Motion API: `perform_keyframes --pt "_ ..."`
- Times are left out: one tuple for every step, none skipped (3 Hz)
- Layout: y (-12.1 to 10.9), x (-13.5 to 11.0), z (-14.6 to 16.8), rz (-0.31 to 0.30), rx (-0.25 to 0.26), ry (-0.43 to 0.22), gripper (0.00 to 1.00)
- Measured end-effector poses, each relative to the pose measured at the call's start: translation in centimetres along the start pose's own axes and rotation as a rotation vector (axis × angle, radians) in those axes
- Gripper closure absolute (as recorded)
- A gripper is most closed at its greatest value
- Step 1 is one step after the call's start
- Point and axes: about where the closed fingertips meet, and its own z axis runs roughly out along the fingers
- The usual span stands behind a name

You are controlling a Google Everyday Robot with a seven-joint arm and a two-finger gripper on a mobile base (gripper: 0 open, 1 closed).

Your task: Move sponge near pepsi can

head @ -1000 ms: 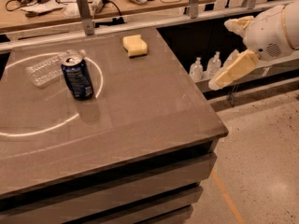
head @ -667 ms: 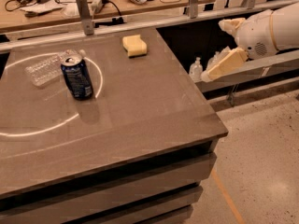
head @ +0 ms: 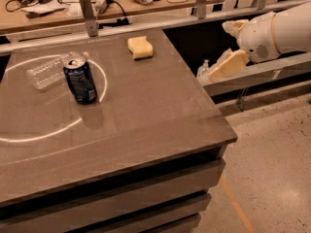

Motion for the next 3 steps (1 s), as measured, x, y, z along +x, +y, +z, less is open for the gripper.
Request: perform_keyframes --pt "0.6 -0.3 2.5 0.062 0.002 -0.047 0.0" --pt "-0.2 -1.1 6.6 0.13 0.054 -0.131 0.0" --pt "-1.4 -1.7 10.4 0.169 0.088 -0.194 0.0"
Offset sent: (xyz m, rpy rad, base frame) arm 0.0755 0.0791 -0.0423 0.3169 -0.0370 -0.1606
